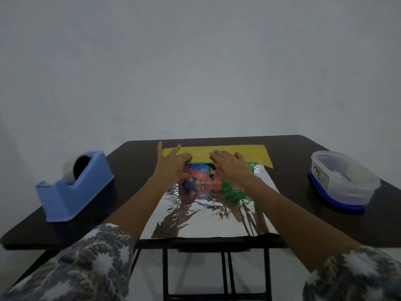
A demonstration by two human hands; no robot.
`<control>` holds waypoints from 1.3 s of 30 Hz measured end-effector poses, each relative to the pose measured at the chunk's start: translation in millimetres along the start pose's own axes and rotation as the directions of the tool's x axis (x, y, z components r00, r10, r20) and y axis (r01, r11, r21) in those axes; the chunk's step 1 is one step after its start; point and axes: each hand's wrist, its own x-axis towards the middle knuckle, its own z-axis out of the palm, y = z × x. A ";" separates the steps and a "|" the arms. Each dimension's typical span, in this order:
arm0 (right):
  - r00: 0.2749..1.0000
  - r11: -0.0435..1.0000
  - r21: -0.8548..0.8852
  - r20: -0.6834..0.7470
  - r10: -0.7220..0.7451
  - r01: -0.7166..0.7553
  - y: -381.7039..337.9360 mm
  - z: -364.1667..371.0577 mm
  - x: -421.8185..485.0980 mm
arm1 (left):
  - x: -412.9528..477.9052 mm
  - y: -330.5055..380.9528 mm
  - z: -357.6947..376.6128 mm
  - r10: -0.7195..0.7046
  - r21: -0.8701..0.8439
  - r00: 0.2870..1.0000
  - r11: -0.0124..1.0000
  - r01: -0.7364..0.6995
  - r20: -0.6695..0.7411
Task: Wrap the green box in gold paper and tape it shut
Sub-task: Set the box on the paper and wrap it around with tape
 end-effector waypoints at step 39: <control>0.918 0.937 0.290 -0.282 0.278 -0.194 56.1 -16.3 -40.9 | -3.8 2.9 -4.8 0.032 0.123 0.998 0.992 -0.025 -0.050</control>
